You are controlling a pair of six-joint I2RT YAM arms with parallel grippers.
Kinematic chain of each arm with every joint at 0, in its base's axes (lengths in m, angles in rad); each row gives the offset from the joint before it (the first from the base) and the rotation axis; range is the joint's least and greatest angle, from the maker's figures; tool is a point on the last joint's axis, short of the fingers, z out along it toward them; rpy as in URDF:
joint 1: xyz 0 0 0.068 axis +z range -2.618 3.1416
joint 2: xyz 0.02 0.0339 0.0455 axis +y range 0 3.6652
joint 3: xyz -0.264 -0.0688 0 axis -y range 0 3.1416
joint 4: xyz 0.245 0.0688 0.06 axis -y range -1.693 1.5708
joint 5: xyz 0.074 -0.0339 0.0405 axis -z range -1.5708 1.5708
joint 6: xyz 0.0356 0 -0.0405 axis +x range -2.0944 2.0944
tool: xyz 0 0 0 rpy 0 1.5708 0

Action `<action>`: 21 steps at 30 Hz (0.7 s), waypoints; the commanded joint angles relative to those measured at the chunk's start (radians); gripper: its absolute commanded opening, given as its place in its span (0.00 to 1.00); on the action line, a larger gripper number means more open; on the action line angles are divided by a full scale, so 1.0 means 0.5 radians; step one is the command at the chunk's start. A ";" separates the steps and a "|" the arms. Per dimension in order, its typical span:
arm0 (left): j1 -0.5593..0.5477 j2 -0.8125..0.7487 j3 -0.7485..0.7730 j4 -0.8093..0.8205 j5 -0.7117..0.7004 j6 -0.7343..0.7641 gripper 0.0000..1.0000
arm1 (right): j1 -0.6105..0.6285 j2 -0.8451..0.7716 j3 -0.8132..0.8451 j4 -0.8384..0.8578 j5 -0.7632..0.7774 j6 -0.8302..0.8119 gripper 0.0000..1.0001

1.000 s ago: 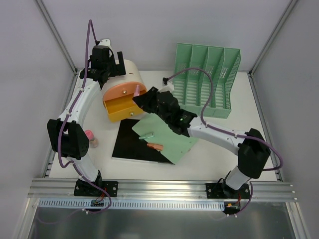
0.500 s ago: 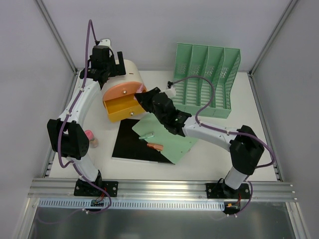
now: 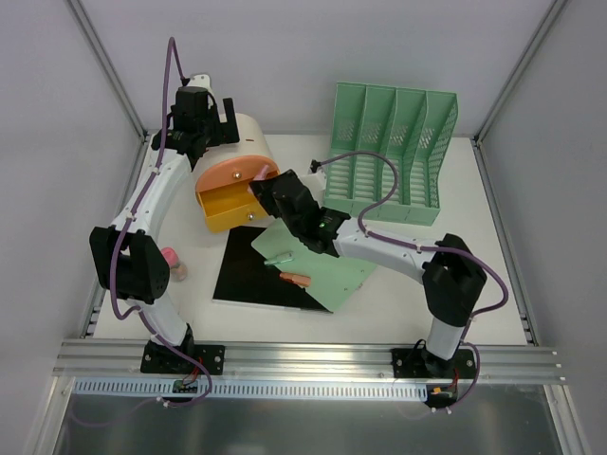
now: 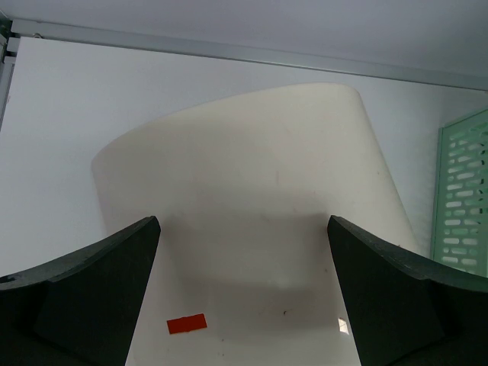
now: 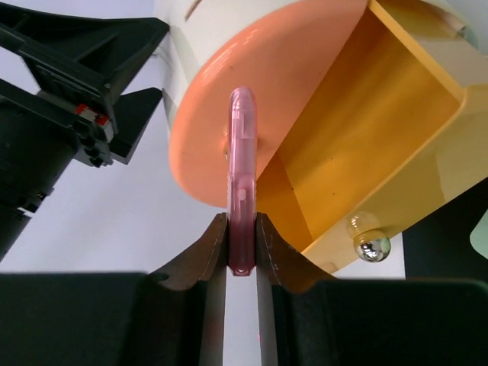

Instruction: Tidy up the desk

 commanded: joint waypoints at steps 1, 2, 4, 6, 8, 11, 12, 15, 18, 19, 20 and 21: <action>-0.002 0.033 -0.026 -0.143 -0.001 0.011 0.95 | 0.013 0.024 0.088 -0.046 0.142 0.075 0.11; 0.001 0.033 -0.023 -0.146 -0.001 0.011 0.95 | 0.013 0.024 0.088 -0.055 0.145 0.075 0.15; 0.001 0.033 -0.023 -0.143 0.002 0.011 0.95 | 0.013 0.030 0.091 -0.073 0.145 0.081 0.18; -0.002 0.033 -0.026 -0.146 0.002 0.011 0.95 | 0.013 0.036 0.091 -0.052 0.136 0.069 0.25; -0.002 0.029 -0.026 -0.146 -0.001 0.011 0.95 | 0.016 0.042 0.115 -0.052 0.121 0.039 0.33; 0.001 0.029 -0.026 -0.146 0.002 0.014 0.95 | 0.013 0.067 0.162 -0.049 0.084 0.002 0.42; -0.002 0.029 -0.023 -0.149 -0.001 0.014 0.95 | 0.016 0.076 0.171 -0.049 0.072 -0.013 0.44; -0.002 0.029 -0.026 -0.143 -0.004 0.017 0.95 | 0.016 0.079 0.180 -0.037 0.060 -0.035 0.48; -0.002 0.029 -0.026 -0.143 -0.004 0.017 0.95 | 0.016 0.055 0.180 -0.040 0.053 -0.093 0.49; -0.002 0.029 -0.029 -0.146 -0.004 0.017 0.95 | 0.019 0.030 0.177 -0.043 0.047 -0.145 0.49; 0.001 0.029 -0.026 -0.146 -0.007 0.017 0.95 | 0.019 0.015 0.180 -0.052 0.044 -0.179 0.49; -0.002 0.029 -0.026 -0.146 -0.007 0.020 0.95 | 0.022 -0.007 0.177 -0.070 0.047 -0.210 0.49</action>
